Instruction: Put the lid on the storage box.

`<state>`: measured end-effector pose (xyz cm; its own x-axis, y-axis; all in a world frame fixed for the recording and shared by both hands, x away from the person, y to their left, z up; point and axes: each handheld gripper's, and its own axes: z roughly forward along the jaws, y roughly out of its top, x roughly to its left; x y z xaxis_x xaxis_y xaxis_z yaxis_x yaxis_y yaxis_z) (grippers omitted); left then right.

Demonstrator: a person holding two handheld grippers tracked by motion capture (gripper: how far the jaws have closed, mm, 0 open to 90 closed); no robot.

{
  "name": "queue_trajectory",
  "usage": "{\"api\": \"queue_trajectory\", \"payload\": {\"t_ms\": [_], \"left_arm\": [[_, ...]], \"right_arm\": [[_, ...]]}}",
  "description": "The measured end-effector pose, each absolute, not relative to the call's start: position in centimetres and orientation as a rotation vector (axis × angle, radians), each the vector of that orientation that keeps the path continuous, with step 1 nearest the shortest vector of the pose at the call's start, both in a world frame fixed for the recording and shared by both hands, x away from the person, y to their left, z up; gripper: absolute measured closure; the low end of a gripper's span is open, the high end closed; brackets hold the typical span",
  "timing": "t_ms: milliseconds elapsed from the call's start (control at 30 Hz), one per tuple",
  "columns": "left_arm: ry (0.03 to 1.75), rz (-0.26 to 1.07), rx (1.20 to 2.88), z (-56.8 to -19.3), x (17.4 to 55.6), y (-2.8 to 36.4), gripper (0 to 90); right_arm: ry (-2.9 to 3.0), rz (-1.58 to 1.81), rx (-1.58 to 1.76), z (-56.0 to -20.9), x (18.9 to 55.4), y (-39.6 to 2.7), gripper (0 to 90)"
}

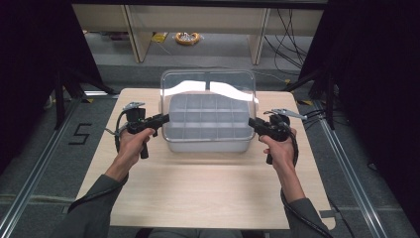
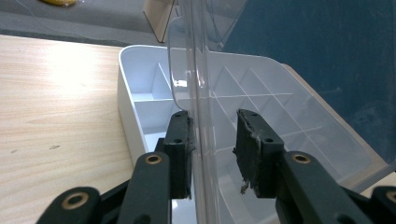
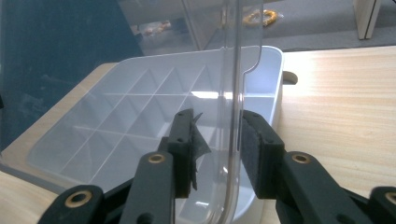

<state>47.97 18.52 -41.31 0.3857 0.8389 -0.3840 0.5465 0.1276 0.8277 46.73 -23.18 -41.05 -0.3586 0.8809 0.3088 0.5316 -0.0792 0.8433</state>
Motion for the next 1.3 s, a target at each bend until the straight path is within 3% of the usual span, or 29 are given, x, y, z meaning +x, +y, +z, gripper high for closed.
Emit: {"api": "queue_trajectory", "payload": {"t_ms": [1300], "left_arm": [[1.396,0.254,1.523,-44.4,51.2,18.0,61.6]], "right_arm": [[1.836,1.404,1.693,-44.6,49.5,-23.1,61.3]]}}
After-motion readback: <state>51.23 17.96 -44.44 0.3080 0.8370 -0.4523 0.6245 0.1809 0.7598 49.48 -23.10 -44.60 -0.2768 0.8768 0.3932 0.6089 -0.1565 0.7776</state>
